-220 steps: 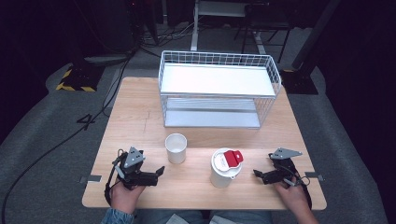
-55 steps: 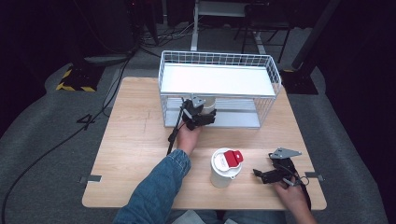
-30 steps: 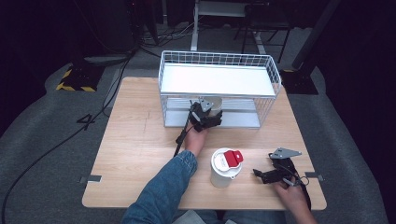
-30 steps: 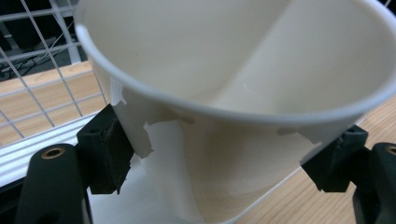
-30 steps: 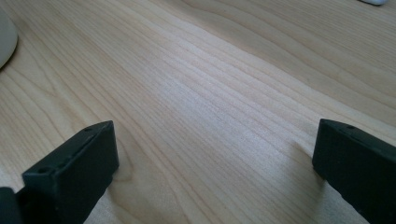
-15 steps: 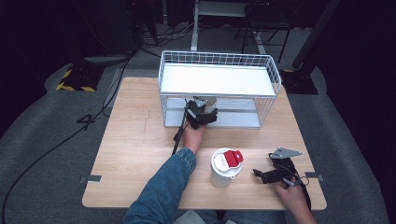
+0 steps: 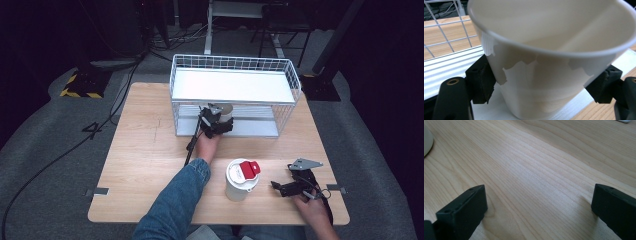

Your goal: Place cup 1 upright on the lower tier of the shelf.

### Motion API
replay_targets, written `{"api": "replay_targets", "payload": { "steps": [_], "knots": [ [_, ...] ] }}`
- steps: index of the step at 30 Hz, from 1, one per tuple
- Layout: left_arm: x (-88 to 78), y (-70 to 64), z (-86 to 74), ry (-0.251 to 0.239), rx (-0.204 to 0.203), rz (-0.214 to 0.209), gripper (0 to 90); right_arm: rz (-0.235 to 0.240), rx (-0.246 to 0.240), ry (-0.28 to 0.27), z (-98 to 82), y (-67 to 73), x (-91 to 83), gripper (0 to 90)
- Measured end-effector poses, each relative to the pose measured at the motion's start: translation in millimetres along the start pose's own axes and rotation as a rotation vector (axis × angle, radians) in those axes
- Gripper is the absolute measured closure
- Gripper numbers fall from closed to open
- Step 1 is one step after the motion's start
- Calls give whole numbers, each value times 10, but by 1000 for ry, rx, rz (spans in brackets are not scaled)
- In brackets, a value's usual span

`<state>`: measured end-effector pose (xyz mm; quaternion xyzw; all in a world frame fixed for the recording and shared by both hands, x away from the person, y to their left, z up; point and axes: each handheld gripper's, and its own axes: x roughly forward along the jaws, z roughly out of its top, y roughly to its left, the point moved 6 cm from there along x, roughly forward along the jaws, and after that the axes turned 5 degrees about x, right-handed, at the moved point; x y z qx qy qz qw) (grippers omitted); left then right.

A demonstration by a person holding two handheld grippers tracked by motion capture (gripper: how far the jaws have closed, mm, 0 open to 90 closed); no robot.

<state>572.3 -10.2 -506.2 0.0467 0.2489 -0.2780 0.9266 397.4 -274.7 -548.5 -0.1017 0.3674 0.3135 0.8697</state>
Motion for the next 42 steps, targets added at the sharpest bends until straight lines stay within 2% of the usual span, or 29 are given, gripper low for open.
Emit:
{"api": "replay_targets", "payload": {
  "steps": [1, 2, 6, 7, 8, 11, 15, 17, 19, 23, 26, 32, 37, 42],
  "knots": [
    [1, 3, -1, -1, -11, -8, 189, 0, 0, 0, 0, 0, 0, 4],
    [7, -3, -3, -4, -49, -14, 164, 0, 0, 0, 0, 0, 0, 4],
    [6, 9, 2, -3, -47, 2, 154, 0, 1, 0, 0, 1, 0, 4],
    [-1, -4, 4, -3, -51, -12, 153, 0, 0, 0, 0, 0, 0, 4],
    [-9, 9, 10, -2, -32, -8, 151, 0, 0, 0, 0, 1, 0, 4],
    [-28, 8, 20, -3, -39, 13, 152, 0, 0, 0, 0, 0, 0, 4],
    [-66, -40, 14, 8, -41, 0, 147, 0, 0, 0, 0, 0, 0, 4],
    [-108, -45, 10, 13, -16, 21, 145, 0, 0, 0, 0, 1, 0, 4],
    [-151, -66, 13, 5, 3, 20, 142, 0, 0, 0, 0, 1, 0, 4],
    [-237, -87, 8, -2, 5, 30, 126, 0, 0, 0, 0, 1, 0, 4],
    [-279, -96, -3, 8, 9, 23, 119, 0, 0, 0, 0, 0, 0, 4],
    [-508, -109, -45, -8, 9, 6, 122, 1, 1, 0, 0, 1, 0, 4],
    [-706, -84, -53, -4, 39, 6, 141, 1, 1, 1, 0, 1, 0, 4],
    [-932, -66, -28, -30, 38, -16, 143, 1, 0, 1, 4, -1, 3, 4]
  ]
}}
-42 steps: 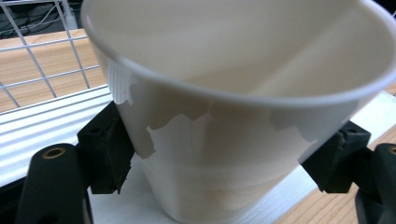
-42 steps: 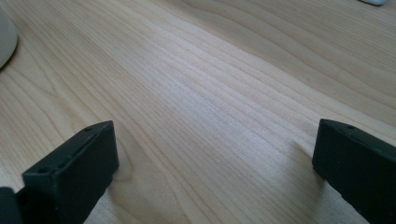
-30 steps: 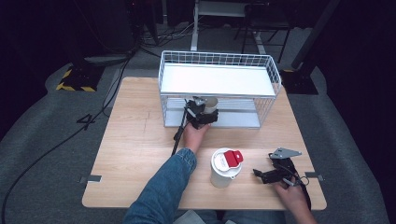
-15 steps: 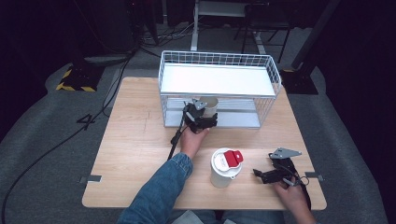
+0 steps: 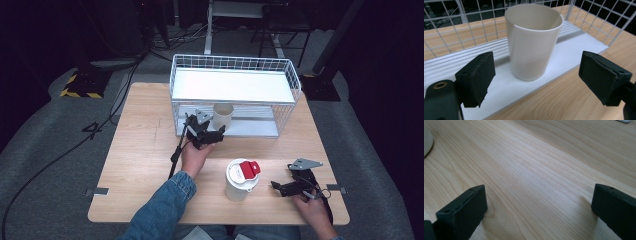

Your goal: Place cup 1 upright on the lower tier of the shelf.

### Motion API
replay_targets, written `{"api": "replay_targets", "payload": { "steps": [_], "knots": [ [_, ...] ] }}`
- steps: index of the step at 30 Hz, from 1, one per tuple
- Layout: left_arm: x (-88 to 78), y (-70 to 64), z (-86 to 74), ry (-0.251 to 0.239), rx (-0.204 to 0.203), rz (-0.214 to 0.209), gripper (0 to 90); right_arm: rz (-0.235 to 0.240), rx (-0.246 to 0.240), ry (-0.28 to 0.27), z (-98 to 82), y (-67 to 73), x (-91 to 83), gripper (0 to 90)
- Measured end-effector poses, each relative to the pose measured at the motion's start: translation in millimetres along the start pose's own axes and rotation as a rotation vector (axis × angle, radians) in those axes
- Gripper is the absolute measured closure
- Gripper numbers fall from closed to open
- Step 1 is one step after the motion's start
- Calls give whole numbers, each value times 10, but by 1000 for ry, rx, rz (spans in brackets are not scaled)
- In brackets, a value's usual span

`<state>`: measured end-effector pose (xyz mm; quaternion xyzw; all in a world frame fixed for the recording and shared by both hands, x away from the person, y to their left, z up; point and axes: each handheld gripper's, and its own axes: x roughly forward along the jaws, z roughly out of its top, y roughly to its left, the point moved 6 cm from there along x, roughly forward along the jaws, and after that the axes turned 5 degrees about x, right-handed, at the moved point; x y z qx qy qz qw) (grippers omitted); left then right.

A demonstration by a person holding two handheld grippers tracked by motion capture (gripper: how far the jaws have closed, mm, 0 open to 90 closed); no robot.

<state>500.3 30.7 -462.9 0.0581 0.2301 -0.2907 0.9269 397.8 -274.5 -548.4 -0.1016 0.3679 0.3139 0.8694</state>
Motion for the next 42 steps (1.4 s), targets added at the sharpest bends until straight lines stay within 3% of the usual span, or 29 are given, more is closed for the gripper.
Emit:
{"api": "replay_targets", "payload": {
  "steps": [5, 19, 23, 30, 33, 34, 42],
  "knots": [
    [-201, 28, 13, -14, -3, -36, 144, 1, -1, 0, 3, -1, 3, 4],
    [-556, 41, -89, 42, 14, -57, 145, 0, -1, 0, 3, -1, 3, 4],
    [-708, 68, -160, 43, 34, -38, 146, 1, -1, 0, 3, -1, 2, 4],
    [-915, 172, -286, 49, 17, -38, 147, 1, -2, 1, 20, -4, 19, 4],
    [-979, 175, -328, 60, 37, -40, 147, 2, -2, 2, 21, -4, 19, 4],
    [-1058, 179, -381, 68, 61, -35, 147, 2, -2, 2, 21, -3, 19, 4],
    [-1397, 201, -604, 88, 82, -28, 146, 1, 1, 4, 26, -15, 24, 3]
  ]
}}
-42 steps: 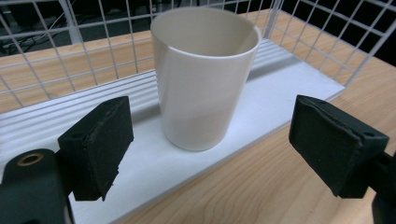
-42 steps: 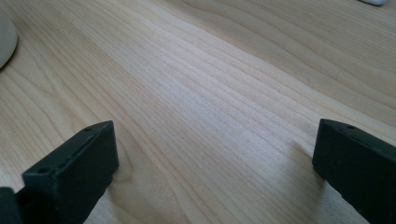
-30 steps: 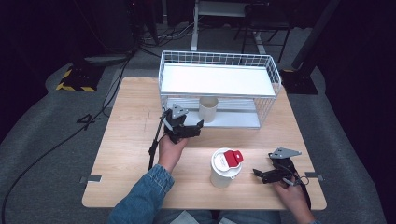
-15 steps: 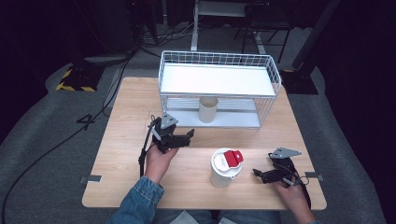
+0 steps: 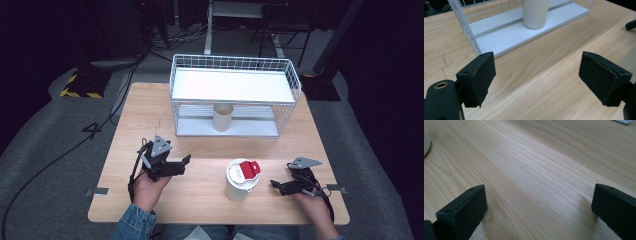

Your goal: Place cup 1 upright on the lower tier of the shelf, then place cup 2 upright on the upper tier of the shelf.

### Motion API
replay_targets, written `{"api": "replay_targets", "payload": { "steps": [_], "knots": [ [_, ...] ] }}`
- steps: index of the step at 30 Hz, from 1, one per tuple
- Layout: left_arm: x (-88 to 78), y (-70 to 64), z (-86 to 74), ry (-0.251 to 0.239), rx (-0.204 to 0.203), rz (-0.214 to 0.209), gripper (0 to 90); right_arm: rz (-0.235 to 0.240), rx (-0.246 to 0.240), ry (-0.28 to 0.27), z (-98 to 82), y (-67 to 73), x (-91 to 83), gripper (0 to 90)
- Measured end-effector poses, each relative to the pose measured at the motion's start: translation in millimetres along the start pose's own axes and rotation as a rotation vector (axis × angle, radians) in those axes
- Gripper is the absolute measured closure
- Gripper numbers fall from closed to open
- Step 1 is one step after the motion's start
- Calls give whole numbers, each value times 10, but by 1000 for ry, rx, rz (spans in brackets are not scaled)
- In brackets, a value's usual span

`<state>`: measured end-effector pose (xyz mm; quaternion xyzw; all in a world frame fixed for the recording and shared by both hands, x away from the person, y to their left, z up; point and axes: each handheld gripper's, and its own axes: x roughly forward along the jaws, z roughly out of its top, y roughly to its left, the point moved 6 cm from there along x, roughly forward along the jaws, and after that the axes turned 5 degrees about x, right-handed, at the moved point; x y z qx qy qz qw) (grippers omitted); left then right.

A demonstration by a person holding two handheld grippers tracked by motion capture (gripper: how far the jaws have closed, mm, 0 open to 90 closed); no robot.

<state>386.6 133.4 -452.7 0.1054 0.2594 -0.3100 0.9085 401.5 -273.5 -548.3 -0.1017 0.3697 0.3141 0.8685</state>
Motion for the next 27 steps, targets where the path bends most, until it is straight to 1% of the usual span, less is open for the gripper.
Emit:
{"api": "replay_targets", "payload": {
  "steps": [1, 2, 3, 4, 5, 6, 7, 8, 9, 10, 11, 13, 14, 15, 18, 19, 21, 22, 23, 24, 25, 27],
  "knots": [
    [0, 0, 0, 0, 0, 0, 145, 0, 0, 0, 0, 0, 0, 3],
    [-46, 10, -73, 6, 6, -1, 145, -1, 7, -4, -1, 0, -4, 15],
    [-46, 10, -73, 6, 6, -1, 145, -1, 7, -4, -1, 0, -4, 15],
    [-78, 23, -142, 13, -3, 1, 145, -4, 6, -8, -3, -2, -13, 34],
    [-78, 23, -142, 13, -3, 1, 145, -4, 6, -8, -3, -2, -13, 34],
    [-102, 39, -205, 18, -8, -3, 145, 3, 3, -13, -4, -8, -25, 52],
    [-102, 39, -205, 18, -8, -3, 145, 3, 3, -13, -4, -8, -25, 52],
    [-112, 43, -245, 22, -18, -7, 145, -5, 0, -13, -1, -20, -42, 67],
    [-121, 56, -279, 30, -13, -9, 145, -5, 0, -13, -1, -20, -42, 67],
    [-136, 74, -340, 41, -16, 0, 145, -4, 2, -18, 8, -18, -69, 67],
    [-136, 74, -340, 41, -16, 0, 146, -4, 2, -18, 8, -18, -69, 67],
    [-160, 107, -426, 55, -17, 7, 145, -1, -4, -30, 19, -5, -97, 73],
    [-168, 130, -498, 67, -16, 14, 146, 12, -8, -41, 32, 24, -114, 80],
    [-168, 130, -498, 67, -16, 14, 146, 12, -8, -41, 32, 24, -114, 80],
    [-181, 181, -633, 100, -22, 28, 146, 33, -25, -54, 58, 78, -139, 91],
    [-181, 181, -633, 100, -22, 28, 146, 33, -25, -54, 58, 78, -139, 91],
    [-187, 200, -669, 99, -26, 37, 146, 35, -26, -62, 79, 88, -157, 93],
    [-190, 215, -716, 104, -27, 44, 146, 39, -26, -70, 105, 96, -183, 95],
    [-190, 215, -716, 104, -27, 44, 147, 39, -26, -70, 105, 96, -183, 95],
    [-182, 240, -766, 117, -22, 46, 147, 44, -26, -75, 116, 102, -193, 97],
    [-169, 256, -805, 123, -29, 42, 146, 49, -28, -79, 133, 110, -213, 104],
    [-148, 308, -880, 149, -39, 53, 148, 58, -31, -73, 150, 134, -240, 105]
  ]
}}
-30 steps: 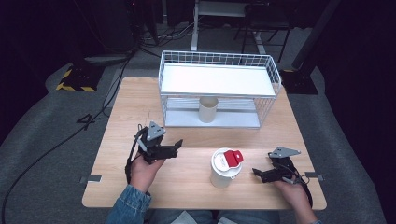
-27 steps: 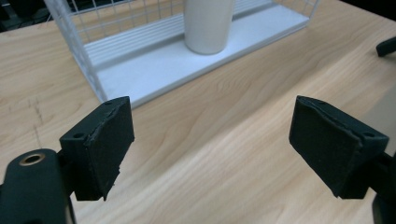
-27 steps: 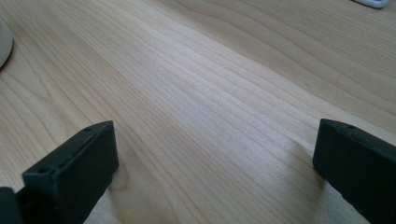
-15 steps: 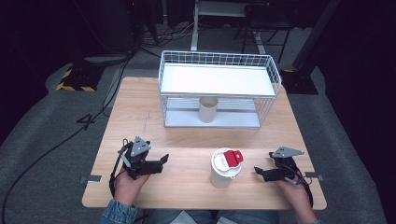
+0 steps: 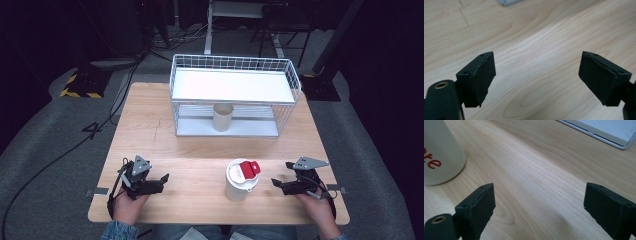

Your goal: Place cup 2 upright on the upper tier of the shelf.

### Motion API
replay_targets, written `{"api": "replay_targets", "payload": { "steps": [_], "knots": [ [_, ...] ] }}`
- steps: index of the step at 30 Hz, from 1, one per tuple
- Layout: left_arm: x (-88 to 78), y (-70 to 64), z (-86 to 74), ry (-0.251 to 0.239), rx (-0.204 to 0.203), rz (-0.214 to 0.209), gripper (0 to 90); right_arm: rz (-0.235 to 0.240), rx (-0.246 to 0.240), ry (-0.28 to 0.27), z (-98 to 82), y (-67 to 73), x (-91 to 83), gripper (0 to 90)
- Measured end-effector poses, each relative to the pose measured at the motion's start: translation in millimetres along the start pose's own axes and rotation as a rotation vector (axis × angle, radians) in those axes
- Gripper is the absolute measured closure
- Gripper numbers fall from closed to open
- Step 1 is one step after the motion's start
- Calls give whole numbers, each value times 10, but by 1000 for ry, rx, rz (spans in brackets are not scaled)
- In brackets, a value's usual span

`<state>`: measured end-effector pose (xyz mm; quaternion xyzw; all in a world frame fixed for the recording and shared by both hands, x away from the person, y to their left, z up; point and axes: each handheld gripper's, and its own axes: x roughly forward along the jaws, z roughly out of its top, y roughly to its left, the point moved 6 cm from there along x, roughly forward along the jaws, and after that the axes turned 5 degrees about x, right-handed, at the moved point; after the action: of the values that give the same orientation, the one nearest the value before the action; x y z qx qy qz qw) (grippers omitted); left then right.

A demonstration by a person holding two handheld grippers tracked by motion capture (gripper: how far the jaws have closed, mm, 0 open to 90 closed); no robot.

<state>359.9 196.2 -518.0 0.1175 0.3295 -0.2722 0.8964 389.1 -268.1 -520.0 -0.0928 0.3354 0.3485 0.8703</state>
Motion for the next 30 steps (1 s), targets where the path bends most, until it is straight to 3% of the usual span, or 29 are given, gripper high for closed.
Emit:
{"api": "replay_targets", "payload": {
  "steps": [2, 4, 8, 9, 12, 15, 19, 30],
  "knots": [
    [32, 26, -47, 14, -29, -1, 149, 11, -11, 4, 18, 34, -17, 105],
    [54, 35, -70, 25, -30, 0, 150, 13, -20, -4, 46, 70, -43, 105],
    [138, 39, -113, 75, -14, 19, 149, 32, -18, -22, 88, 125, -69, 105],
    [187, 44, -141, 114, -2, 26, 149, 44, -15, -27, 99, 153, -77, 105],
    [222, 48, -160, 141, 4, 27, 149, 58, -16, -32, 112, 187, -89, 105],
    [238, 58, -165, 141, -14, 13, 142, 77, -17, -46, 138, 238, -112, 105],
    [268, 87, -180, 102, 0, 8, 103, 110, -28, -53, 170, 331, -147, 105],
    [291, 87, -164, 107, 1, 2, 74, 179, -63, -83, 275, 596, -222, 104]
  ]
}}
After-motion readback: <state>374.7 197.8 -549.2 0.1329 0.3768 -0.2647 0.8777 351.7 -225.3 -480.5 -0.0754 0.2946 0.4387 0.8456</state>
